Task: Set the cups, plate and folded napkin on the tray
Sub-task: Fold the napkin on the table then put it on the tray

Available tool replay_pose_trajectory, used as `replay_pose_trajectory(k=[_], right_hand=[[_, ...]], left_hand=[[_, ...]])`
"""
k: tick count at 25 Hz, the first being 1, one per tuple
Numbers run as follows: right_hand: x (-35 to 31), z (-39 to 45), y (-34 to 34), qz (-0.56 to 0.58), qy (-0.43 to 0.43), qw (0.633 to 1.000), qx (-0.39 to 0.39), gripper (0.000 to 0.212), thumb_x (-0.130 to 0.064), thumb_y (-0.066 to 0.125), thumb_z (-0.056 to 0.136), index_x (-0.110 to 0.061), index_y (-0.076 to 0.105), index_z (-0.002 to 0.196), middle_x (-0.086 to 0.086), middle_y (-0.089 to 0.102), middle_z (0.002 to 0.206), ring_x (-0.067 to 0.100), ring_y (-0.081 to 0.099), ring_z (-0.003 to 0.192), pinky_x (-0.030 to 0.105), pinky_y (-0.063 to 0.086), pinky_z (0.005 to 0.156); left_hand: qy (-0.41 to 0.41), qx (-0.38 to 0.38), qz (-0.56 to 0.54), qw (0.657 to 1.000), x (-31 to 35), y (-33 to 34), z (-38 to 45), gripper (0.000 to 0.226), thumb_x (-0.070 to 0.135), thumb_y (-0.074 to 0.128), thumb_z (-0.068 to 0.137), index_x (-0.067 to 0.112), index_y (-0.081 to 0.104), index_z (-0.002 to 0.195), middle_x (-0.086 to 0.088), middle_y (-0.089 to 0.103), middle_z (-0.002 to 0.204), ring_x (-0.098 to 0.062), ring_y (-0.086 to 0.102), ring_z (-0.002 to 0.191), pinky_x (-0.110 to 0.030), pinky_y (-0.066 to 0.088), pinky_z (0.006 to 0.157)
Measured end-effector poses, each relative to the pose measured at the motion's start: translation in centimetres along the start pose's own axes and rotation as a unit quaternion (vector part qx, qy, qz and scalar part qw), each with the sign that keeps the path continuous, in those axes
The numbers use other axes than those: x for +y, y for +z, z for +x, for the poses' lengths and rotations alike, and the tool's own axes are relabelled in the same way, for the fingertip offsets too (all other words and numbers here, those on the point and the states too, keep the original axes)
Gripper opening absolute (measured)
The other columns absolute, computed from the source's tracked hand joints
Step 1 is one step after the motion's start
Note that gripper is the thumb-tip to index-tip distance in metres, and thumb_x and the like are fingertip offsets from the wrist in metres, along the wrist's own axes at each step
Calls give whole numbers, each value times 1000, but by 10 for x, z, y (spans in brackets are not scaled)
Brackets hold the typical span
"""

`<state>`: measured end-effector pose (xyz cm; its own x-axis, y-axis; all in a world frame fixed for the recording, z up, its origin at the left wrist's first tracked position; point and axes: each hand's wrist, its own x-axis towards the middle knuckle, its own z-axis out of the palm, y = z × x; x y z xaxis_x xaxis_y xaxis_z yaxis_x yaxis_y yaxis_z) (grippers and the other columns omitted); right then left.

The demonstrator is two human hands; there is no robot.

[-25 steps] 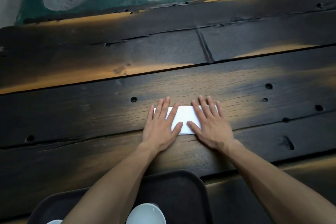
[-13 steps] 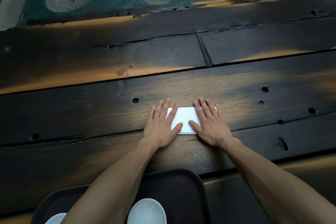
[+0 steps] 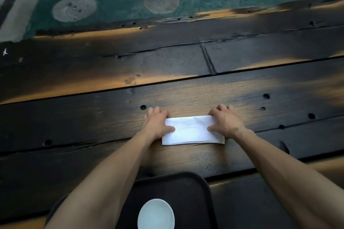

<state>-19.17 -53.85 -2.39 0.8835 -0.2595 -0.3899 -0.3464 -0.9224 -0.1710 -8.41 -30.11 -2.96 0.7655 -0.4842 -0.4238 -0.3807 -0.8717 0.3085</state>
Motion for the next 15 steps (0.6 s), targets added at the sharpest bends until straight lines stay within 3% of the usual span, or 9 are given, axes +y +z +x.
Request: replay_pose_trajectory(k=[4,8,10,12,15], right_hand=[[1,-9,3,132,78,988,2,36,-31,77,75,-20,58,103,5,63,106,22,55,93,32,43,75],[2,-25,1,357,158,921,4,26,-16,83,71,-18,59,81,5,68,89,23,63,82,33,50,69],[-2,-38,-2,456,166,874,7,23,-10,81,75,-16,61,84,9,69,93,27,66,86,42,56,77],[-11,-52,-7,516,167,840,18,19,-8,77,80,-15,60,88,11,67,97,28,66,89,47,58,78],[-25,-73,-19,565,166,807,54,21,-12,71,86,-13,60,104,10,66,105,24,65,90,37,55,66]], left_hand=[[-37,-25,-130,990,-5,-1,-8,30,32,79,76,17,58,91,-2,59,100,-22,51,98,-33,42,70],[-78,-40,-291,953,-11,-6,-28,25,11,76,81,15,53,91,-7,63,96,-21,58,85,-29,43,70],[-111,-29,-399,910,-9,-9,-43,23,3,70,86,13,53,98,-10,63,99,-22,60,87,-32,50,74],[-139,-9,-478,867,-6,-16,-59,24,0,64,90,11,53,108,-9,61,99,-21,62,84,-36,55,70],[-147,22,-511,847,-2,-28,-82,23,4,60,94,13,52,115,-2,58,99,-16,62,82,-30,52,54]])
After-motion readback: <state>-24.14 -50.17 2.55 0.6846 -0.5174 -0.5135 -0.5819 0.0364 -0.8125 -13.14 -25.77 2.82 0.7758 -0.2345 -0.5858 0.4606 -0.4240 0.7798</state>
